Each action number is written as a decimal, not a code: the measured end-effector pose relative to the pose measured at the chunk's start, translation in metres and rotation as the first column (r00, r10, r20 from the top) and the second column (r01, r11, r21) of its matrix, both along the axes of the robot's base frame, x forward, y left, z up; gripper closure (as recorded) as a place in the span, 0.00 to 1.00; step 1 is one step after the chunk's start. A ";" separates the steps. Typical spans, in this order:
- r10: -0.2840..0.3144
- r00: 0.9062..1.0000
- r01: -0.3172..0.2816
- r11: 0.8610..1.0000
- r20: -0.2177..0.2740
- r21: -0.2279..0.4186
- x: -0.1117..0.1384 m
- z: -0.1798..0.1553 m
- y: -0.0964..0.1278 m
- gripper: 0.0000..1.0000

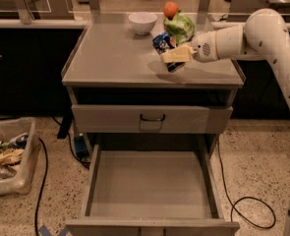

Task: Pick pepsi can from middle drawer and place on counter

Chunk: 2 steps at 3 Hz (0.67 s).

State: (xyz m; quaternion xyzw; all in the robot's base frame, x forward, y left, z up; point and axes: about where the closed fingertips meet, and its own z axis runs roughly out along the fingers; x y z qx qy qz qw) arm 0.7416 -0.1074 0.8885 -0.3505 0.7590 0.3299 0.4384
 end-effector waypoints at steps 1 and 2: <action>0.000 1.000 0.000 1.000 -0.001 0.000 0.000 0.000 0.000 1.00; -0.042 0.998 0.040 0.999 -0.056 -0.037 0.023 -0.038 0.006 1.00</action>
Offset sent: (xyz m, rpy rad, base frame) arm 0.0030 -0.0019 -0.0459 -0.0378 0.0849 -0.0398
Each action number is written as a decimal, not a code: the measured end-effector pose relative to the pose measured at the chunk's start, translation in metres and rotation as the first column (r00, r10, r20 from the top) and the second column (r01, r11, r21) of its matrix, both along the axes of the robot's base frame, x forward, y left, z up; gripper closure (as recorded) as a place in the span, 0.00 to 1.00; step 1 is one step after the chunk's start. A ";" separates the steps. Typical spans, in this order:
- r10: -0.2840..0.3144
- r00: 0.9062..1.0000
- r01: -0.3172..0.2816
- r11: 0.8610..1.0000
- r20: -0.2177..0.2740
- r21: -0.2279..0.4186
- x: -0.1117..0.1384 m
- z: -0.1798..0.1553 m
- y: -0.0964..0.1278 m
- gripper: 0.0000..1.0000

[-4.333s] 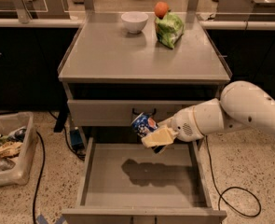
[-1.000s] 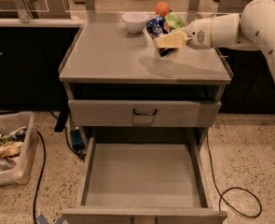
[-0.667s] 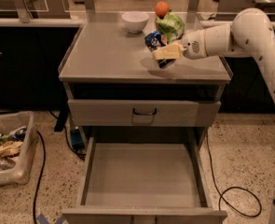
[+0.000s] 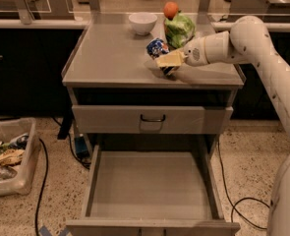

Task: Pick pepsi can from middle drawer and place on counter

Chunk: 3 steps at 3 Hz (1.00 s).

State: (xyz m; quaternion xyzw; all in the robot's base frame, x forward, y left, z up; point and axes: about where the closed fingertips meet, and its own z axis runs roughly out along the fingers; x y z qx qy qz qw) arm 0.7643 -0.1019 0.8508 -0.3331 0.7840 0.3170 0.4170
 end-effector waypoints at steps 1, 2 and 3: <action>0.000 1.000 0.000 1.000 0.000 0.000 0.000 0.004 0.000 1.00; 0.000 1.000 0.000 1.000 0.000 0.000 0.000 0.004 0.000 0.82; 0.000 1.000 0.000 1.000 0.000 0.000 0.000 0.004 0.000 0.58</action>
Offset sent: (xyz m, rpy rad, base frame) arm 0.0000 0.0000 0.0036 0.0000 0.0000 0.0000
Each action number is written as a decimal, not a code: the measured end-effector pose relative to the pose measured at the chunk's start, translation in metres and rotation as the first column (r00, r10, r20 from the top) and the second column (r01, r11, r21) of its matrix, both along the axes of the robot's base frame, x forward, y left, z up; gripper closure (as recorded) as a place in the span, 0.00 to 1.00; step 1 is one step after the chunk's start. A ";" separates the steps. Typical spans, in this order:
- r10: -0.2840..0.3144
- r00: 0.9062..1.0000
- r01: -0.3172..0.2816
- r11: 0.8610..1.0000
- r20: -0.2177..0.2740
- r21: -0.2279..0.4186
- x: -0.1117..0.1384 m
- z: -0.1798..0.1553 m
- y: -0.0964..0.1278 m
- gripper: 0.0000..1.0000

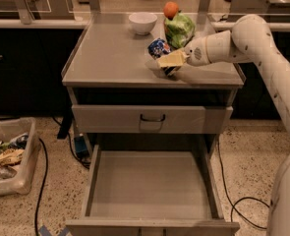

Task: Pick pepsi can from middle drawer and place on counter

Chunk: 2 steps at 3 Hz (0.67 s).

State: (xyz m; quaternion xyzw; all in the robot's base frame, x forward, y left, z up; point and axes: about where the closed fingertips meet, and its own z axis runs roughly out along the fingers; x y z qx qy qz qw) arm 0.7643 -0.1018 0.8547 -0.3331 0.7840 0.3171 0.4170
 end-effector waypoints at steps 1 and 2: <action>0.000 1.000 0.000 1.000 0.000 0.000 0.000 0.000 0.000 0.35; 0.000 1.000 0.000 1.000 0.000 0.000 0.000 0.000 0.000 0.12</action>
Offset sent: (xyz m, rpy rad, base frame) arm 0.0000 0.0000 0.0000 0.0000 0.0000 0.0000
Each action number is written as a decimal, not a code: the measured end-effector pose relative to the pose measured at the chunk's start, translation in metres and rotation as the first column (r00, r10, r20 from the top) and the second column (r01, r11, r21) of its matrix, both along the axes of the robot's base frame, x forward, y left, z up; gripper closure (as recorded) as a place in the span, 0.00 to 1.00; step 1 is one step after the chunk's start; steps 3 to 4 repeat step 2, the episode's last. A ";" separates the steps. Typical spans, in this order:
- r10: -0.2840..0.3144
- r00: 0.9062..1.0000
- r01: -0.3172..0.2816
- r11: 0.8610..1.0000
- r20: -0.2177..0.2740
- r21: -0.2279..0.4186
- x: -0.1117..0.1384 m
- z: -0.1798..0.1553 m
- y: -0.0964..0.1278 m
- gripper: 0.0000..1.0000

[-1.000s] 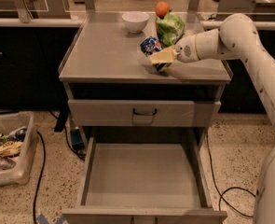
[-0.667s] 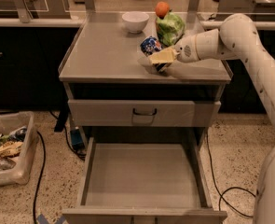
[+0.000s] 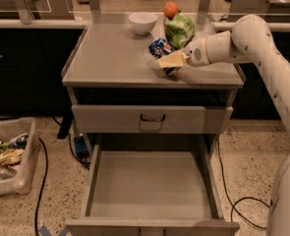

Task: Pick pepsi can from middle drawer and place on counter

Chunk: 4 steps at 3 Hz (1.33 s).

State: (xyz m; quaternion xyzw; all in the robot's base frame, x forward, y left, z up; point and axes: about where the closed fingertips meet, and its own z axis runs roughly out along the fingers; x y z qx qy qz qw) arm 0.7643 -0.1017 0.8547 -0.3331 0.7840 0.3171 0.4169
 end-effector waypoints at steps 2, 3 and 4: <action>0.000 1.000 0.000 1.000 0.000 0.000 0.000 0.000 0.000 0.00; 0.000 1.000 0.000 1.000 0.000 0.000 0.000 0.000 0.000 0.00; 0.000 1.000 0.000 1.000 0.000 0.000 0.000 0.000 0.000 0.00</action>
Offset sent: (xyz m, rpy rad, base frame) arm 0.0000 0.0000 0.0000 0.0000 0.0000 0.0000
